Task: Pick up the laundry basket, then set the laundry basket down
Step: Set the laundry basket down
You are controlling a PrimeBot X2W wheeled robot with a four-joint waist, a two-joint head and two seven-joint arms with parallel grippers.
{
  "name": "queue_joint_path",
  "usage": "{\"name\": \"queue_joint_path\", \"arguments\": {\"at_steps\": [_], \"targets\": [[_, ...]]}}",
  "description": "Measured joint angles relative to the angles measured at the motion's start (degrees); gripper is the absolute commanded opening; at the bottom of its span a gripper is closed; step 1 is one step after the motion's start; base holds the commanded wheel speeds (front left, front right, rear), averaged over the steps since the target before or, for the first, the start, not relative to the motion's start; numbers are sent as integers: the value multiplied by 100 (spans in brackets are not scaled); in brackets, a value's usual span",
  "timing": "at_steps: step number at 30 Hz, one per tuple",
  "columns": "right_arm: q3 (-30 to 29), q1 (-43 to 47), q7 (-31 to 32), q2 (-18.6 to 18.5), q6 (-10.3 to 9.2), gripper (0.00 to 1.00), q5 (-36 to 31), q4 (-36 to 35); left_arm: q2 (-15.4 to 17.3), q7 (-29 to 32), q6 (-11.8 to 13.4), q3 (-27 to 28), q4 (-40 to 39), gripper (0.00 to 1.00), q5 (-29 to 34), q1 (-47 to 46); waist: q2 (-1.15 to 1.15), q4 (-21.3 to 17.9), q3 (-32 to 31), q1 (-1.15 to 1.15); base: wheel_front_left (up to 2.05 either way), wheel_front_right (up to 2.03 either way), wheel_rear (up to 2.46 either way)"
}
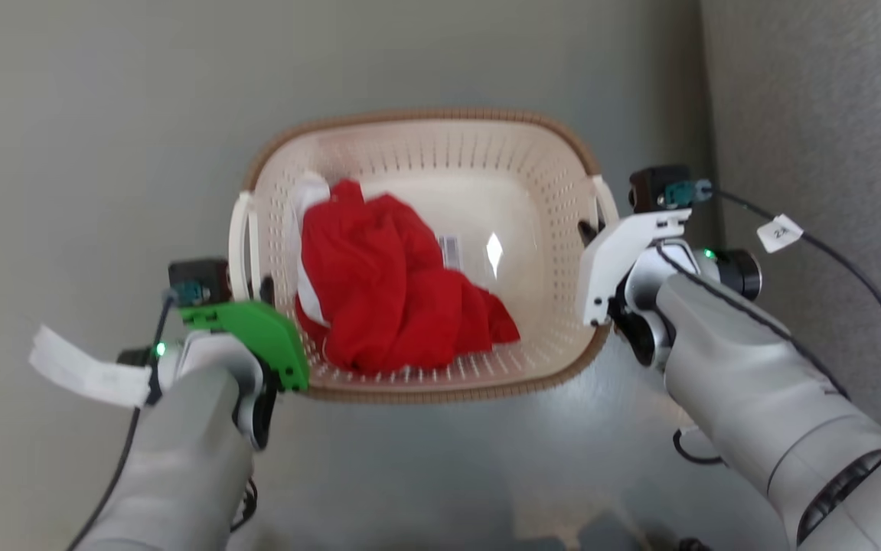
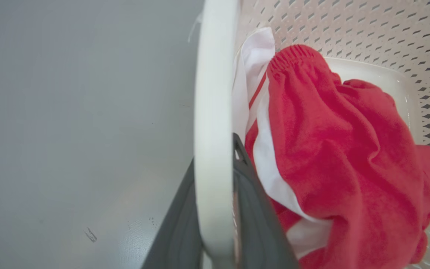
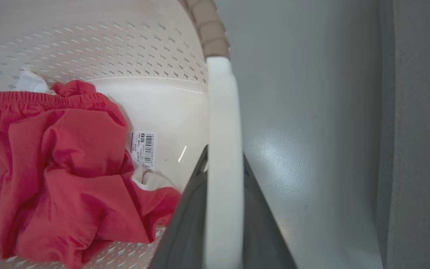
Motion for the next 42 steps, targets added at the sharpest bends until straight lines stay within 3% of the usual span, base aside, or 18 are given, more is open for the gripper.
{"name": "queue_joint_path", "arguments": {"at_steps": [26, 42], "targets": [[-162, -1366, -597, -51, -51, 0, -12, 141, 100, -245, 108, 83, -135, 0, 221, -1417, 0, 73, 2167, 0, 0, 0, 0], [-100, -1464, -824, -26, -34, 0, -14, 311, 85, -320, 73, 81, -13, 0, 305, -1563, 0, 129, 2446, 0, 0, 0, 0]]}}
